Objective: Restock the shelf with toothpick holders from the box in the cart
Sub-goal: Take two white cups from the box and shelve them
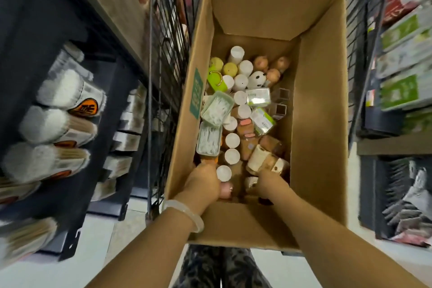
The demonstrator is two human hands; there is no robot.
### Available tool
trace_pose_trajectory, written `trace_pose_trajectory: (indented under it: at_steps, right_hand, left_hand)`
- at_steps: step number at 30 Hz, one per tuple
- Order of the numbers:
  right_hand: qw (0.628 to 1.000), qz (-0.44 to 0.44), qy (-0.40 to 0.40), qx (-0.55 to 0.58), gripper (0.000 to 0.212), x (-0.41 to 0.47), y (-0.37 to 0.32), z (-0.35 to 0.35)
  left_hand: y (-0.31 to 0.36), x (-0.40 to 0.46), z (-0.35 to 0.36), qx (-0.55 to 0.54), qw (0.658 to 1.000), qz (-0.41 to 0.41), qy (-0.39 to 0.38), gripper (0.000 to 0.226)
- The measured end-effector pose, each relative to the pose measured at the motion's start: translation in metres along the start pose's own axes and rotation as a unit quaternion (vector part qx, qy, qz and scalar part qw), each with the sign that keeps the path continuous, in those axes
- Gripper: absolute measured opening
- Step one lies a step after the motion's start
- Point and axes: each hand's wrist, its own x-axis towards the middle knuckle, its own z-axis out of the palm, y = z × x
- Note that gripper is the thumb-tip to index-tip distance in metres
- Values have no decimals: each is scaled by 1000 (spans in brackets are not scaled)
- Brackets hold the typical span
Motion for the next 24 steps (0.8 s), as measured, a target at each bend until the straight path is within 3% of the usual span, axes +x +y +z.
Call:
trace_pose_trajectory:
  at_steps: [3, 8, 13, 20, 24]
  right_hand:
    - [999, 25, 7, 33, 57, 12, -2, 14]
    - [995, 63, 70, 33, 23, 21, -10, 33]
    - [995, 69, 73, 23, 31, 23, -9, 25]
    - [993, 70, 31, 94, 52, -2, -10, -9]
    - [995, -40, -4, 95, 48, -23, -8, -47]
  left_hand:
    - [0, 7, 6, -38, 999, 3, -12, 41]
    - [-1, 18, 11, -46, 999, 18, -9, 39]
    - [0, 25, 14, -52, 998, 27, -12, 42]
    - [2, 31, 20, -15, 998, 42, -53, 53]
    - [3, 31, 18, 1, 990, 123, -73, 76]
